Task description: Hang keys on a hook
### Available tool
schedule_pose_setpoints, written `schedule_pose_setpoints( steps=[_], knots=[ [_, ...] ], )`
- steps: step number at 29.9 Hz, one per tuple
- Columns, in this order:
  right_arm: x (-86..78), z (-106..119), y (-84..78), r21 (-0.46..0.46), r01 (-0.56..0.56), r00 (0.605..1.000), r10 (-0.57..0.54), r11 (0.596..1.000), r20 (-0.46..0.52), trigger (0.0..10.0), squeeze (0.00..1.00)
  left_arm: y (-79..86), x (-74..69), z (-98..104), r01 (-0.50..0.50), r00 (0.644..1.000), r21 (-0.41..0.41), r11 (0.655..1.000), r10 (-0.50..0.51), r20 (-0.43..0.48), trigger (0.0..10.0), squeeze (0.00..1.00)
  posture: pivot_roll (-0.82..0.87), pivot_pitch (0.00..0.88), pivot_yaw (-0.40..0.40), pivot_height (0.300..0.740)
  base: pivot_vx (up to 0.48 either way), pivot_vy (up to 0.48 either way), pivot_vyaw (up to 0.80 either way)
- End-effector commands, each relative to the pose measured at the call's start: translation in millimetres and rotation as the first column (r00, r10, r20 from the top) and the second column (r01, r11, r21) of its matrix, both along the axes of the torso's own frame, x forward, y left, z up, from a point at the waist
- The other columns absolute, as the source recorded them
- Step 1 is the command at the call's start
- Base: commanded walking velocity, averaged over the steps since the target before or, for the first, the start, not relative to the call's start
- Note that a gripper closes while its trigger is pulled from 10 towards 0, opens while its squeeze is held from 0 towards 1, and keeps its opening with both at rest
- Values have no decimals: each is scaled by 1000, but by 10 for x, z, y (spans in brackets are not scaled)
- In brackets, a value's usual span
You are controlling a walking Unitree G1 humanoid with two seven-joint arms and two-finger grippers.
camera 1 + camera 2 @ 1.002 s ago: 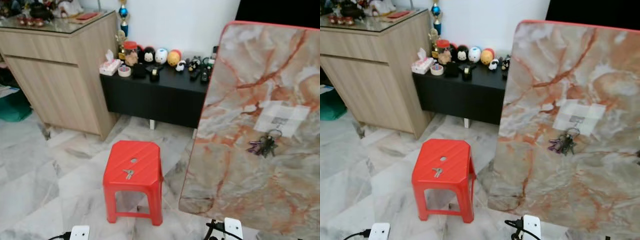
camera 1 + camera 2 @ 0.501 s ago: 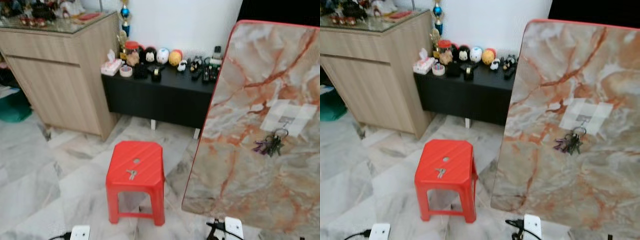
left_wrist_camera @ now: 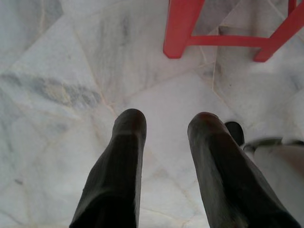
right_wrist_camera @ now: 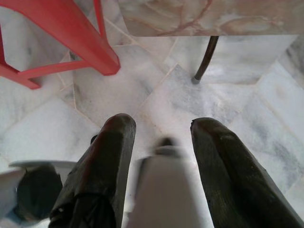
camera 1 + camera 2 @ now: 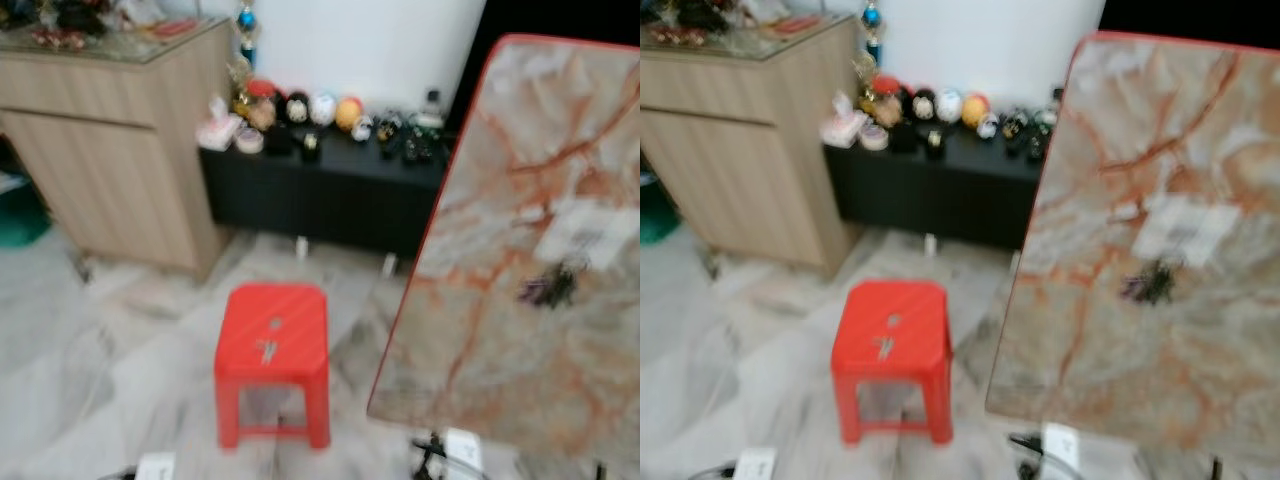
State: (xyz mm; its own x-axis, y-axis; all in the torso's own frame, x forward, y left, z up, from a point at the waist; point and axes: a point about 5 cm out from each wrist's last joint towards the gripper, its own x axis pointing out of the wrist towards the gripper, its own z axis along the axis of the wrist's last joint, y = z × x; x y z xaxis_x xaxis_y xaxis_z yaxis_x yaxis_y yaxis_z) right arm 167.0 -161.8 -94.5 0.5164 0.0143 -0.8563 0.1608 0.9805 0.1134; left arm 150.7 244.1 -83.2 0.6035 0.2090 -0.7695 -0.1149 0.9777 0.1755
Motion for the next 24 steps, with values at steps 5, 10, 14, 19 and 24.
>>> schedule_pose_setpoints(
  steps=[5,10,14,19,24],
  knots=[
    [10,11,-78,-20,9,1000,-9,1000,10,10000,0,-42,-23,-25,1,1000,-14,1000,-1,-17,10000,0,79,0,-14,740,0,390,0],
    [18,15,-76,-22,15,1000,-15,1000,16,10000,0,-40,-26,-26,2,1000,-14,1000,-2,-19,10000,0,78,0,-13,740,0,388,0],
    [29,20,-80,-22,20,1000,-20,1000,22,10000,0,-44,-26,-27,3,1000,-14,1000,-3,-19,10000,0,79,0,-14,740,0,392,0],
    [37,25,-75,-17,18,999,-17,1000,31,10000,0,-48,-29,-28,0,1000,-14,1000,0,-17,10000,0,79,0,-16,740,0,388,0],
    [47,30,-68,-11,14,999,-13,1000,39,10000,0,-56,-33,-31,-1,1000,-17,1000,0,-17,10000,0,79,0,-17,740,0,389,0]
  ],
)
